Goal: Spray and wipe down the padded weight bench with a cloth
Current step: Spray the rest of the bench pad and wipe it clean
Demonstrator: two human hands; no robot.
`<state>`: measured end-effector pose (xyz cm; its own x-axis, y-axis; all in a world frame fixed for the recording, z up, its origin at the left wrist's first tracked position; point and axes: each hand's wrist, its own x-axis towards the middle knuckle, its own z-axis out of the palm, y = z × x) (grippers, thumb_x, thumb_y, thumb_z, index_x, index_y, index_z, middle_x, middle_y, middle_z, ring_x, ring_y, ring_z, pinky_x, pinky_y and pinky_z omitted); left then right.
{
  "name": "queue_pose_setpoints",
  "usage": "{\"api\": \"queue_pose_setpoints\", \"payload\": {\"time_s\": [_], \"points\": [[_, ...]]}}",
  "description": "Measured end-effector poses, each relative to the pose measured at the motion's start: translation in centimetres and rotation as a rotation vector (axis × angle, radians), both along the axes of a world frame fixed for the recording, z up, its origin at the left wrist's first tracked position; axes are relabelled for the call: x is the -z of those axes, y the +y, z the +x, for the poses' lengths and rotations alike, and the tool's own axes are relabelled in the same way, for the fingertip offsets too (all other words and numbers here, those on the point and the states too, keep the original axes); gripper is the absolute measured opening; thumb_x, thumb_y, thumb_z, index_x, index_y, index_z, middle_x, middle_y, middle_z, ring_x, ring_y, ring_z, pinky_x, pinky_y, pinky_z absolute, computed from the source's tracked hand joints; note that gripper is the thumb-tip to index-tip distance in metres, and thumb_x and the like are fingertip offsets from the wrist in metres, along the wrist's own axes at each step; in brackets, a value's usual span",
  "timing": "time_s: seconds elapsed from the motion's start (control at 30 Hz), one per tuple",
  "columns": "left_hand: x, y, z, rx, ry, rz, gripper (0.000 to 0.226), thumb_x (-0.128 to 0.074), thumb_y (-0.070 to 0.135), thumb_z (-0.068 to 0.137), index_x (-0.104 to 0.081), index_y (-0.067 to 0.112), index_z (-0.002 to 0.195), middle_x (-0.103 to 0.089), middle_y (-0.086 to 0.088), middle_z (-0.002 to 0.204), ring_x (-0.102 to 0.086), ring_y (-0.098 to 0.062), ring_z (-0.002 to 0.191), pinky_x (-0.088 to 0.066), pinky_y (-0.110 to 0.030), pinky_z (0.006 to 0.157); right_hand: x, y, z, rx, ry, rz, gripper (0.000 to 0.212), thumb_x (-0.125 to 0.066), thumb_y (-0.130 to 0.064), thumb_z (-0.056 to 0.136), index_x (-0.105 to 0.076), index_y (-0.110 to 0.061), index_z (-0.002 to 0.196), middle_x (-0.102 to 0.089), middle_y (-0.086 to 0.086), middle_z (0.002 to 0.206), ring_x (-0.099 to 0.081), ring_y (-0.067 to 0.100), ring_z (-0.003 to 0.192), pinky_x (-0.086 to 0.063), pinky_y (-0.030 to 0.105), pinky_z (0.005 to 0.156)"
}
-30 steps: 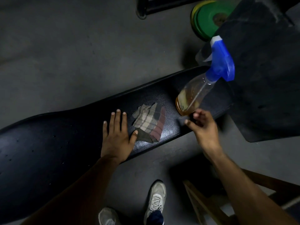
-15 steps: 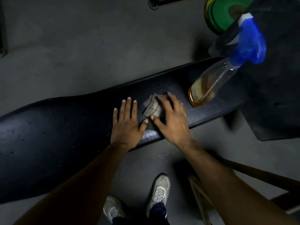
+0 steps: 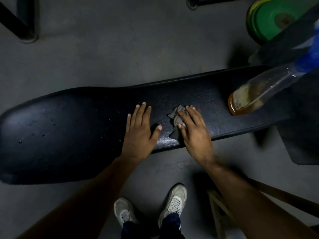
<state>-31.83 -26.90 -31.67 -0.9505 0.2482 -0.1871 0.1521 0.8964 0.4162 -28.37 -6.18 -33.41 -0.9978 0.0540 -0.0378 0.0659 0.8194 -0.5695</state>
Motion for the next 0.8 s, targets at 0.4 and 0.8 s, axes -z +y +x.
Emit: {"api": "queue_pose_setpoints", "payload": {"time_s": [0.4, 0.8], "points": [[0.6, -14.8, -1.9, -0.165, 0.059, -0.295, 0.078, -0.029, 0.060, 0.103, -0.012, 0.013, 0.163, -0.006, -0.007, 0.173, 0.001, -0.023, 0.160, 0.004, -0.048, 0.129, -0.2, -13.6, 0.5, -0.350, 0.024, 0.285, 0.059, -0.051, -0.050, 0.100, -0.043, -0.034, 0.157, -0.029, 0.011, 0.171, -0.020, 0.035, 0.160, -0.016, 0.057, 0.130], [1.3, -16.3, -1.5, -0.131, 0.096, -0.282, 0.076, -0.022, 0.061, 0.106, -0.010, 0.013, 0.164, -0.005, -0.007, 0.174, -0.001, -0.024, 0.160, -0.005, -0.053, 0.129, -0.5, -10.9, -0.6, 0.144, -0.104, 0.260, 0.052, -0.044, -0.040, 0.108, -0.043, -0.027, 0.158, -0.028, 0.012, 0.171, -0.015, 0.034, 0.161, -0.015, 0.060, 0.129]]}}
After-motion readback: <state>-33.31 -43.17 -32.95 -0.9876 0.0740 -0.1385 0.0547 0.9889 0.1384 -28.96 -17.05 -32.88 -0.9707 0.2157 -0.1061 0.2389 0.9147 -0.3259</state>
